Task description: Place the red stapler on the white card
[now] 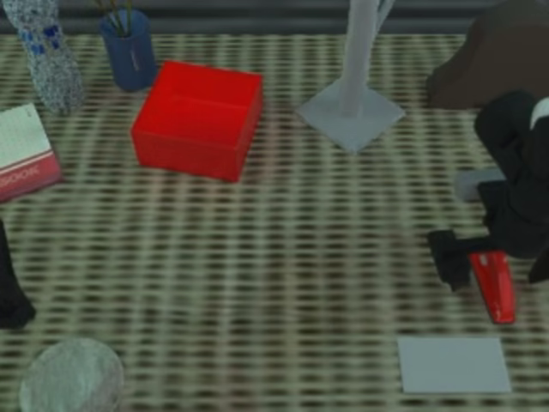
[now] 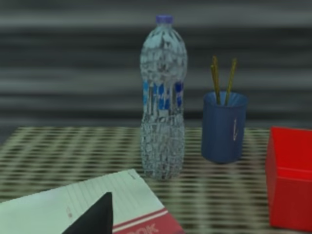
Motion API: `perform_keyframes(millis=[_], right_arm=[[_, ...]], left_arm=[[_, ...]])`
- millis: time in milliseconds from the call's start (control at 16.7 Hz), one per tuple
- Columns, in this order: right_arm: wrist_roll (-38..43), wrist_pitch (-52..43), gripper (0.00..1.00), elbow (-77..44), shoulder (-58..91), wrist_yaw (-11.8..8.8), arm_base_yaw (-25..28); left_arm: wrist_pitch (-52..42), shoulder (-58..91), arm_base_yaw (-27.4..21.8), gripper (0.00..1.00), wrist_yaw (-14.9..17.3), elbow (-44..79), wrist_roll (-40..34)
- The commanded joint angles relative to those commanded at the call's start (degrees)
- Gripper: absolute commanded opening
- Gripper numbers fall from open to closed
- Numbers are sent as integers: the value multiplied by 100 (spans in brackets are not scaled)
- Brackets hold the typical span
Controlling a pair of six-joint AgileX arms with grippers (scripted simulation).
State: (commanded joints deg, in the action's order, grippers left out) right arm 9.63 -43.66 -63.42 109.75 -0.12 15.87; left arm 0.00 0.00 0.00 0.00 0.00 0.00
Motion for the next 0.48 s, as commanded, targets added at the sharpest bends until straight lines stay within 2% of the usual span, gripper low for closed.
perform_keyframes(millis=[180,480], right_arm=[[0,0,100,0,0,0,0],[0,0,62,0,0,0,0]], left_arm=[[0,0,0,100,0,0,0],[0,0,0,100,0,0,0]])
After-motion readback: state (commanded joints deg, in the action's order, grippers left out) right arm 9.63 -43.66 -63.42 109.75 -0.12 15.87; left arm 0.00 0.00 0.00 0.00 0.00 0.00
